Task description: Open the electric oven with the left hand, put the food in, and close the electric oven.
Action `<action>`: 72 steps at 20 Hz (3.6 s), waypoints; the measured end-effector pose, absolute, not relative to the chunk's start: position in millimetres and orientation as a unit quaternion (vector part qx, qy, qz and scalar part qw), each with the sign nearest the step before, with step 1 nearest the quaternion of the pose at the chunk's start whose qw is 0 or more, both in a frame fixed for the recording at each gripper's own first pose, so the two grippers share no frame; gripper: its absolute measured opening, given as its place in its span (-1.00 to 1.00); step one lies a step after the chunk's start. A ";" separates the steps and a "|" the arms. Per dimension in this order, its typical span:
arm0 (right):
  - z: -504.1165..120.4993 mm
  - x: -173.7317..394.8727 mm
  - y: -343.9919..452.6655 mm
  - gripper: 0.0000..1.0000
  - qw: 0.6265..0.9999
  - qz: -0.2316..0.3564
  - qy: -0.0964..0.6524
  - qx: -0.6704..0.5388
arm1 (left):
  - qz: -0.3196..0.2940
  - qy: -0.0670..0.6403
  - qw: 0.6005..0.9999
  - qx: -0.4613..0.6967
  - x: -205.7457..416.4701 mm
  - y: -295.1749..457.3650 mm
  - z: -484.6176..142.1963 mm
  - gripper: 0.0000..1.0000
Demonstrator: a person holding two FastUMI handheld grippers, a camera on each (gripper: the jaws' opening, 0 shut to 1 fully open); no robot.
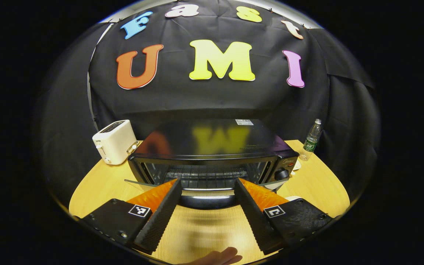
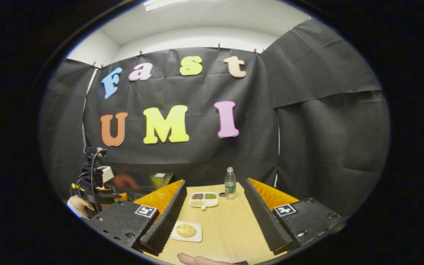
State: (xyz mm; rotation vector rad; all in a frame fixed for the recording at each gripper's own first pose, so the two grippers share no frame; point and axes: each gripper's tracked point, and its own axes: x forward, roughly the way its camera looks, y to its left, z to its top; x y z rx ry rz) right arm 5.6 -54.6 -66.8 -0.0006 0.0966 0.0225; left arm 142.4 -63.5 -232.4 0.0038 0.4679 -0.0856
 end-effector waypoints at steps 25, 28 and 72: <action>-85.6 0.0 -32.8 0.90 0.998 0.021 0.066 -0.012 | -0.037 0.283 0.959 -0.006 31.8 -73.2 -369.4 0.89; -90.0 0.5 -31.6 0.90 0.997 0.020 0.071 -0.014 | -0.037 0.281 0.959 -0.005 30.6 -71.9 -372.3 0.89; -415.1 112.9 59.3 0.90 0.938 0.103 0.332 -0.002 | 0.001 0.023 1.000 0.012 -50.7 -16.4 -38.7 0.87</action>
